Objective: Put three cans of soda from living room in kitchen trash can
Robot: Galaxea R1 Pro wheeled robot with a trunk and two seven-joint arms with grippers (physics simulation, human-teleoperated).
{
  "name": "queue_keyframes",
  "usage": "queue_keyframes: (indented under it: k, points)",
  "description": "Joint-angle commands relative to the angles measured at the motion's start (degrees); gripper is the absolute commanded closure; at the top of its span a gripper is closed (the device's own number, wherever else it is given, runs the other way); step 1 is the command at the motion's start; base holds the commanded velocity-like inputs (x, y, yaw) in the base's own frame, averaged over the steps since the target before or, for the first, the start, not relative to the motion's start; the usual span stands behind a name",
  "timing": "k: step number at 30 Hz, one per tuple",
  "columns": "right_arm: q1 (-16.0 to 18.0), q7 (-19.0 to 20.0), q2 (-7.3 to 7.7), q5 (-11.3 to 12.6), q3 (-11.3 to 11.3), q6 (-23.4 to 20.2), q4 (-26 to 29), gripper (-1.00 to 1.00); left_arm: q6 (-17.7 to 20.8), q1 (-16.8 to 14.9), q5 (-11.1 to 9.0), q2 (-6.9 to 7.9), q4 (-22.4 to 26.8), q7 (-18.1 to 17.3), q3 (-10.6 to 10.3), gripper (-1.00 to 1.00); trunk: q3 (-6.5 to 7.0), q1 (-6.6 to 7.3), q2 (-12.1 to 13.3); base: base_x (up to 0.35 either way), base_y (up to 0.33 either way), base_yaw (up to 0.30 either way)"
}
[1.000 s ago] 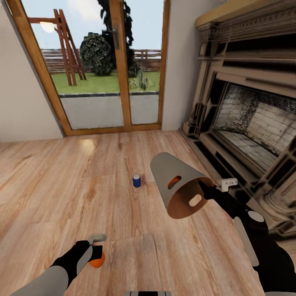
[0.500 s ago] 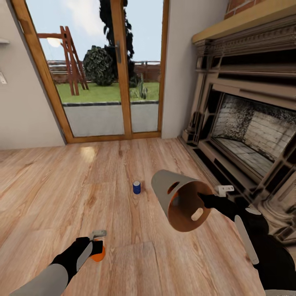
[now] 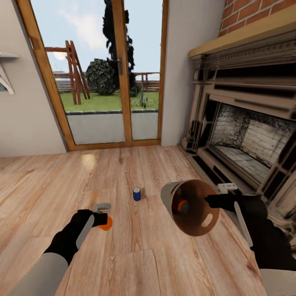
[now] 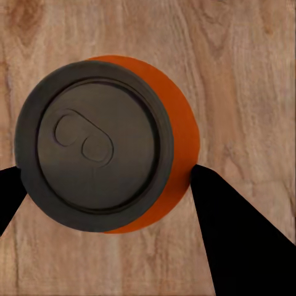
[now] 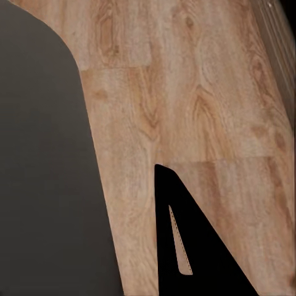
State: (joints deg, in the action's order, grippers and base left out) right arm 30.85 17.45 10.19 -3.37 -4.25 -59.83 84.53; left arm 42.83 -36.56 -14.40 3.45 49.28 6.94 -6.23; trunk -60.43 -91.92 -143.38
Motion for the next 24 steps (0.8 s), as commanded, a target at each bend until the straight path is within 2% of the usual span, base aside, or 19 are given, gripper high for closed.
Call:
queue_keyframes:
  k: [1, 5, 6, 10, 11, 12, 17, 21, 24]
  points:
    - [0.2, 0.0, 0.0, 1.2, 0.1, -0.2, 0.0, 1.0, 1.4, 0.2, 0.0, 0.01, 1.7, 0.0, 0.0, 1.0, 0.22, 0.02, 0.0, 0.0, 0.0, 0.0]
    - [0.6, 0.0, 0.0, 1.2, 0.3, -0.2, -0.5, 1.0, 8.6, 1.5, -0.1, 0.05, 10.2, 0.0, 0.1, 1.0, 1.11, 0.12, 0.1, 0.0, 0.0, 0.0]
    - [0.7, 0.0, 0.0, 1.1, 0.4, -0.2, -1.0, 1.0, 11.4, 2.1, -0.2, 0.05, 13.5, 0.0, 0.1, 1.0, 1.33, 0.15, 0.1, 0.0, 0.0, 0.0]
    - [0.8, 0.0, -0.02, 0.7, 0.8, -0.2, -3.2, 1.0, 16.4, 3.7, -0.4, 0.09, 20.6, -0.4, 0.2, 1.0, 2.22, 0.25, 0.1, 0.0, 0.0, 0.0]
    - [1.6, 0.1, -0.17, -1.8, 2.8, -0.2, -8.4, 1.0, 17.2, 5.4, -0.3, 0.12, 25.5, -1.5, 0.3, 1.0, 2.4, 0.47, 0.5, 0.0, 0.0, 0.0]
    - [3.9, 0.1, -0.38, -3.9, 4.9, -0.2, -15.1, 1.0, 17.2, 6.5, -0.3, 0.14, 28.5, -2.0, 0.3, 1.0, 2.58, 0.69, 0.9, 0.0, 0.0, 0.0]
    - [9.1, 0.1, -0.74, -5.9, 6.9, -0.2, -28.6, 1.0, 17.2, 8.2, -0.2, 0.16, 32.3, -2.4, 0.2, 1.0, 3.47, 1.79, 2.9, 0.0, 0.0, 0.0]
    - [11.2, 0.1, -1.16, -6.3, 7.4, -0.2, -34.7, 1.0, 17.2, 9.5, -0.3, 0.16, 34.6, -2.6, 0.0, 1.0, 4.19, 2.67, 4.6, 0.0, 0.0, 0.0]
    - [11.7, -0.1, -1.62, -6.4, 7.5, -0.2, -36.3, 1.0, 17.2, 10.1, -0.3, 0.15, 36.0, -2.8, -0.1, 1.0, 4.73, 3.32, 5.8, 0.0, 0.0, 0.0]
